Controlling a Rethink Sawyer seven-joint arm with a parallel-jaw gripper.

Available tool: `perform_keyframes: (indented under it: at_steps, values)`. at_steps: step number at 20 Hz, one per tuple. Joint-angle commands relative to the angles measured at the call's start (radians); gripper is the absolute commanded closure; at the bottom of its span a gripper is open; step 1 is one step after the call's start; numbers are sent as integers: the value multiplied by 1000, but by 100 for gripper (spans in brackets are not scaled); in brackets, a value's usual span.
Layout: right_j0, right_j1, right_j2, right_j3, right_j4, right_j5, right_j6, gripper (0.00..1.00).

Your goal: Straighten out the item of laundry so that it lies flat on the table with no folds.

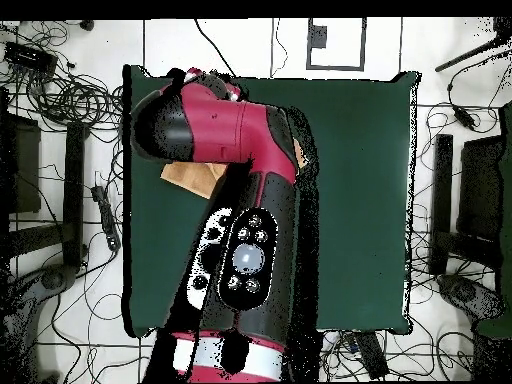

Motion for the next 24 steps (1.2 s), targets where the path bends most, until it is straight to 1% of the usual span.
perform_keyframes:
  at_steps: [1, 4, 6, 10, 12, 17, 19, 21, 24]
  values:
    - [-50, 52, 205, 145, -72, 14, -98, 0]
    - [-110, 23, 296, 185, -103, -5, -179, 0]
    - [-143, 11, 341, 195, -132, 11, -234, 0]
    - [-212, -9, 436, 207, -197, 77, -357, 0]
    - [-243, -16, 473, 212, -236, 105, -401, 0]
    - [-304, -20, 556, 211, -316, 162, -478, 0]
    - [-321, -22, 581, 208, -339, 194, -499, 0]
    - [-332, -25, 607, 204, -370, 221, -546, 0]
    - [-347, -29, 634, 214, -391, 220, -548, 0]
